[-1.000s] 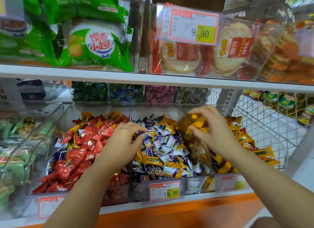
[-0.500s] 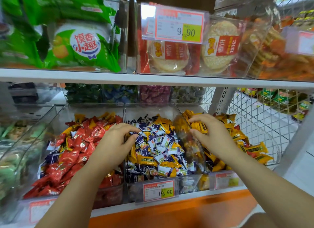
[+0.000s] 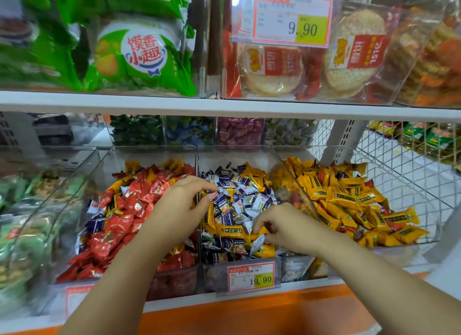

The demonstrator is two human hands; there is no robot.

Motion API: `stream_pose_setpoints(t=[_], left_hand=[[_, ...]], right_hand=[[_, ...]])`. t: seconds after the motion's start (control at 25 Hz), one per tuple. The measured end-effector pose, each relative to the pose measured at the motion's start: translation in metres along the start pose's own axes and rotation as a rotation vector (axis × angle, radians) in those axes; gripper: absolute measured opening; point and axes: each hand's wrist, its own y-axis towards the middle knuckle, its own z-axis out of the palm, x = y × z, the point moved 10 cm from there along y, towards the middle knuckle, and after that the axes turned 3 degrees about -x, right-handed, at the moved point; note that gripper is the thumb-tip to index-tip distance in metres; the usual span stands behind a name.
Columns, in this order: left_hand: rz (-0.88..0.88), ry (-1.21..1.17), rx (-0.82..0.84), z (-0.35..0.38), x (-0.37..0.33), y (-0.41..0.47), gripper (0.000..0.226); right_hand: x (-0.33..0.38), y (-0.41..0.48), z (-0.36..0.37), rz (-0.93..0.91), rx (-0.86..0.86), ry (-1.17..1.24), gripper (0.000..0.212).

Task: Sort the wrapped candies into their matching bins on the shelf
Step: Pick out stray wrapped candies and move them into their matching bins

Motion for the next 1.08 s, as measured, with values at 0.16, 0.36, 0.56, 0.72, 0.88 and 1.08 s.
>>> stream_pose_setpoints(t=[0.16,0.36,0.56,0.72,0.88,1.08], left_hand=[[0.005,0.020,0.010,0.001,0.000,0.001,0.022],[-0.008,0.026,0.019,0.005,-0.001,0.002,0.022],[-0.008,0.044,0.017,0.006,-0.003,0.001,0.022],[-0.016,0.042,0.015,0.005,-0.003,0.001,0.022],[-0.018,0.038,0.017,0.005,-0.003,0.001,0.022],[-0.014,0.031,0.012,0.003,-0.001,0.000,0.021]], right_hand=[[0.000,-0.007,-0.036,0.019,-0.219,0.072,0.019],[-0.018,-0.031,-0.085,0.071,-0.542,0.179,0.015],[-0.074,-0.075,-0.116,0.252,-1.009,0.262,0.014],[-0.087,-0.069,-0.100,0.295,-0.897,0.174,0.016],[-0.037,-0.049,-0.091,0.092,-0.785,0.182,0.017],[0.020,0.007,-0.019,-0.061,-0.227,0.199,0.027]])
